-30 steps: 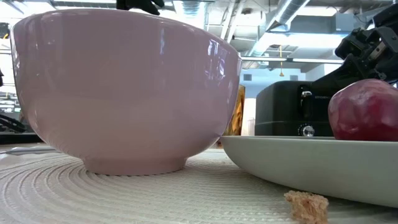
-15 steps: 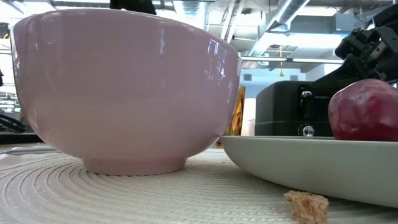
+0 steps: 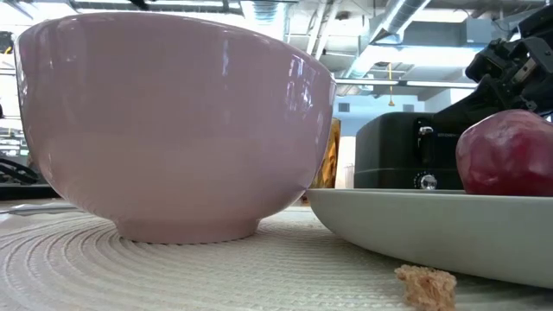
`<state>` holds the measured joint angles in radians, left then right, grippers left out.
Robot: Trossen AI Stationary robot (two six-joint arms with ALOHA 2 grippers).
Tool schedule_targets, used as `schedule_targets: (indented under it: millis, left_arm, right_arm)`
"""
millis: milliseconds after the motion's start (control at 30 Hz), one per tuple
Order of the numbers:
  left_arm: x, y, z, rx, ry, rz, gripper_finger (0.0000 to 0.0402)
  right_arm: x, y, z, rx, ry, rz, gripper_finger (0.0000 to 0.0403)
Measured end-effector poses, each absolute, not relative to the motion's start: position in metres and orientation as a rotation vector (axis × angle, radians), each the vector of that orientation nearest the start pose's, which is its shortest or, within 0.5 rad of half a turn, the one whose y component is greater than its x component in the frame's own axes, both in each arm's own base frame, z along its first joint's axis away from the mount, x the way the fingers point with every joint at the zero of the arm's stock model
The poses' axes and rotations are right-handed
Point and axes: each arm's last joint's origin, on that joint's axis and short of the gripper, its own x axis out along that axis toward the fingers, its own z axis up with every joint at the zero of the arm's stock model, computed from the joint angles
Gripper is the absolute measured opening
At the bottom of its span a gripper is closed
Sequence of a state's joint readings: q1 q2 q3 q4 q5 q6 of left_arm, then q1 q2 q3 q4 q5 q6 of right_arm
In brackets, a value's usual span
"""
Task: Arrange a breakfast setting
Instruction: Pour the cereal into the white bowl
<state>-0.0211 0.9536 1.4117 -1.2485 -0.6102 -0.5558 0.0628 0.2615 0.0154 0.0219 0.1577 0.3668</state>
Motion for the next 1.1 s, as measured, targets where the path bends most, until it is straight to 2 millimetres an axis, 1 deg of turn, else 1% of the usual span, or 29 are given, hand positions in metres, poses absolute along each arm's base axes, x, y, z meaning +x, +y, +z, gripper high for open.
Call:
schedule_targets:
  millis: [133, 267, 433, 500, 667, 800, 1000, 1100]
  left_arm:
    - [0.102, 0.011, 0.412, -0.332, 0.568, 0.768, 0.0139]
    - [0.081, 0.008, 0.406, -0.375, 0.519, 0.737, 0.0139]
    - [0.056, 0.007, 0.390, -0.460, 0.474, 0.693, 0.0139]
    - [0.051, 0.007, 0.382, -0.475, 0.472, 0.672, 0.0139]
    - [0.052, 0.004, 0.352, -0.490, 0.468, 0.628, 0.0139]
    - [0.063, 0.001, 0.324, -0.550, 0.438, 0.625, 0.0139]
    - [0.082, -0.003, 0.286, -0.686, 0.363, 0.699, 0.0143]
    - [0.088, -0.005, 0.276, -0.735, 0.340, 0.738, 0.0158]
  right_arm:
    - [0.111, 0.002, 0.149, 0.341, 0.202, -0.134, 0.0031]
    - [0.111, 0.002, 0.149, 0.340, 0.202, -0.134, 0.0031]
    - [0.111, 0.002, 0.149, 0.341, 0.202, -0.134, 0.0031]
    - [0.111, 0.002, 0.149, 0.341, 0.202, -0.134, 0.0031]
    - [0.111, 0.002, 0.149, 0.341, 0.201, -0.134, 0.0031]
    - [0.111, 0.002, 0.149, 0.341, 0.199, -0.134, 0.0031]
    - [0.111, 0.002, 0.149, 0.342, 0.196, -0.133, 0.0031]
    - [0.111, 0.002, 0.149, 0.342, 0.196, -0.133, 0.0031]
